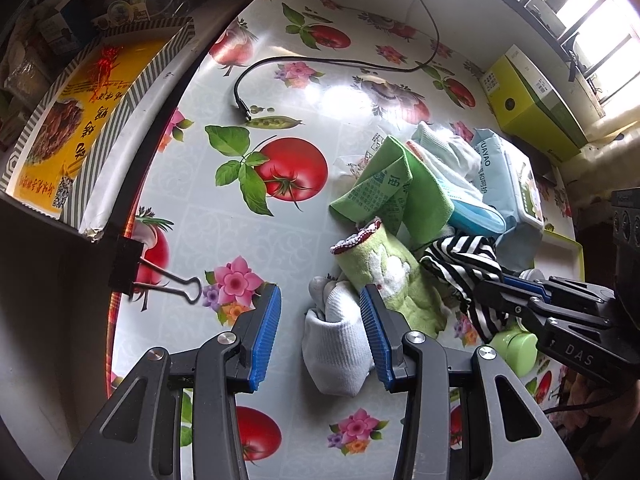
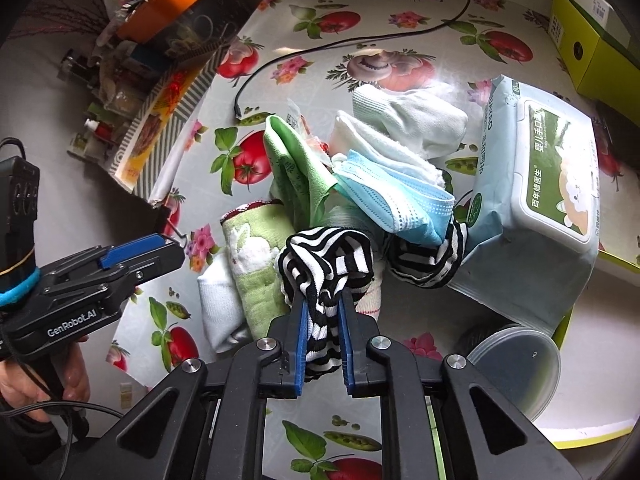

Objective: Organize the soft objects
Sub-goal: 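Grasp the white sock with the left gripper while the right gripper holds the striped sock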

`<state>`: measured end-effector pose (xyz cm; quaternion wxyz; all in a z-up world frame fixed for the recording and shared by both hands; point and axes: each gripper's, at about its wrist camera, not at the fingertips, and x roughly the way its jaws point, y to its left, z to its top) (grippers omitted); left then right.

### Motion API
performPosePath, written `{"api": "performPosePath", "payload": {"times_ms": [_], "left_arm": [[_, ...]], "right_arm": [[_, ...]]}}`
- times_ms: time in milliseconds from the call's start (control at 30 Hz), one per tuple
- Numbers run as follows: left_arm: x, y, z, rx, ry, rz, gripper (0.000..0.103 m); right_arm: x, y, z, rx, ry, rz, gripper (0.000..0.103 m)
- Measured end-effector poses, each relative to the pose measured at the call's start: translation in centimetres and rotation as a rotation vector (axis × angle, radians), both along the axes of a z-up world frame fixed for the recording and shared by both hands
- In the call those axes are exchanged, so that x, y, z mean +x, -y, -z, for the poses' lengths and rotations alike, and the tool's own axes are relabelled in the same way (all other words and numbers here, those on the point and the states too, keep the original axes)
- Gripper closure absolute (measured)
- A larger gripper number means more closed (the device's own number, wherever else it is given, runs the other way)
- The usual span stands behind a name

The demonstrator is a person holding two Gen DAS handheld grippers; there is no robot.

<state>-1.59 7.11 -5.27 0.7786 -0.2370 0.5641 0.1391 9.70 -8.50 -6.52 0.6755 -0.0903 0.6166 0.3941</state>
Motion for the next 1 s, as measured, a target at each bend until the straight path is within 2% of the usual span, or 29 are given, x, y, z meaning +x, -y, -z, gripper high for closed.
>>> {"api": "performPosePath", "payload": {"times_ms": [300,400,467,767,833,900,933,1000], "left_arm": [[-0.9,0.7,0.6,-0.025,0.001,0.02,0.06],[-1.4,1.0,1.6,-0.043,-0.017,0.037,0.06],[-1.6,1.1,2.4,-0.061,-0.034,0.044,0.053],[-1.3,2.1,5.2,-0.145,-0.073,0.074,0.053],[-1.2,2.4,5.6,-0.137,-0.096,0.083,0.053],[-1.4,2.5,5.5,-0.147,-0.083,0.082,0.059],[-1.6,2.4,5.4,-0.157,-0.075,0.077,0.068],[-1.9,2.1,4.9,-0.15,-0.062,0.065,0.072]], "right_arm": [[-0.5,2.1,-1.9,0.035,0.005,0.035,0.089],[-0.9,2.3,-2.2,0.036,0.004,0.03,0.089],[-1.1,2.4,-2.3,0.036,0.004,0.025,0.089],[-1.4,2.8,-3.1,0.037,0.025,0.026,0.089],[-1.3,3.0,-3.3,0.038,0.029,0.031,0.089],[-1.4,3.2,-3.4,0.041,0.031,0.035,0.089],[-1.4,3.3,-3.5,0.042,0.032,0.037,0.089],[-1.4,3.5,-3.6,0.043,0.034,0.04,0.089]]}}
